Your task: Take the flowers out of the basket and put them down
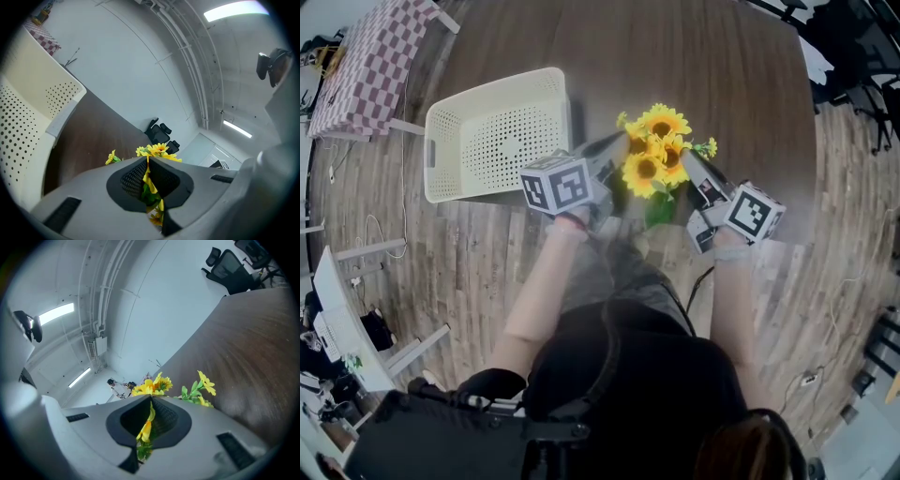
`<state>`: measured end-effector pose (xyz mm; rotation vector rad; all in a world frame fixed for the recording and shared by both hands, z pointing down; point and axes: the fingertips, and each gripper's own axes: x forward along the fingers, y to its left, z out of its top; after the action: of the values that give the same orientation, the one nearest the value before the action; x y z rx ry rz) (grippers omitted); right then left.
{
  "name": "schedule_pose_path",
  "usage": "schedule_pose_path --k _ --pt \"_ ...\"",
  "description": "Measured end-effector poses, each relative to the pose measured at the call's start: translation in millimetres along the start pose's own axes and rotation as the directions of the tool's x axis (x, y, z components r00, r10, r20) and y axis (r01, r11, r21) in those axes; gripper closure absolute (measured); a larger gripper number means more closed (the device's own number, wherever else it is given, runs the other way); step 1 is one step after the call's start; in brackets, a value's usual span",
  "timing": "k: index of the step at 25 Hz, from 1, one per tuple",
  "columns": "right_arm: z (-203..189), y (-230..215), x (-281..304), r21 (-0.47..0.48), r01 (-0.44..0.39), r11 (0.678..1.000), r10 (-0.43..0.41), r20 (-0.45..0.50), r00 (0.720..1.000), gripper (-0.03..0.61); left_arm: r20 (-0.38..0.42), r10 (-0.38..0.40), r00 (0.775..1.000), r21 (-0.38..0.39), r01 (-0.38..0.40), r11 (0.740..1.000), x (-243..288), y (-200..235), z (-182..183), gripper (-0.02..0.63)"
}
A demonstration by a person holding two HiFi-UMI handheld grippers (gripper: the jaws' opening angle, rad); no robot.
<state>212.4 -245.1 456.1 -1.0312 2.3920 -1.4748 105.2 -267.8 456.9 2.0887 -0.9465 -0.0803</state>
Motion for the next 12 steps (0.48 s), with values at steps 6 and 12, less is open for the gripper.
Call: schedule_pose_path --k 6,12 --pt "0.0 -4.9 2.0 0.004 0.009 1.000 -0.009 -0.013 1.000 0.577 -0.005 0.003 1.000 -0.016 -0.003 1.000 2.5 3.1 0.3 0.606" --pt "-6.1 -10.7 1.4 0.031 0.007 1.000 -0.007 -0.005 1.000 0.577 -0.007 0.014 1.000 -0.005 -0.014 1.000 2.0 6.2 -4.6 0.606"
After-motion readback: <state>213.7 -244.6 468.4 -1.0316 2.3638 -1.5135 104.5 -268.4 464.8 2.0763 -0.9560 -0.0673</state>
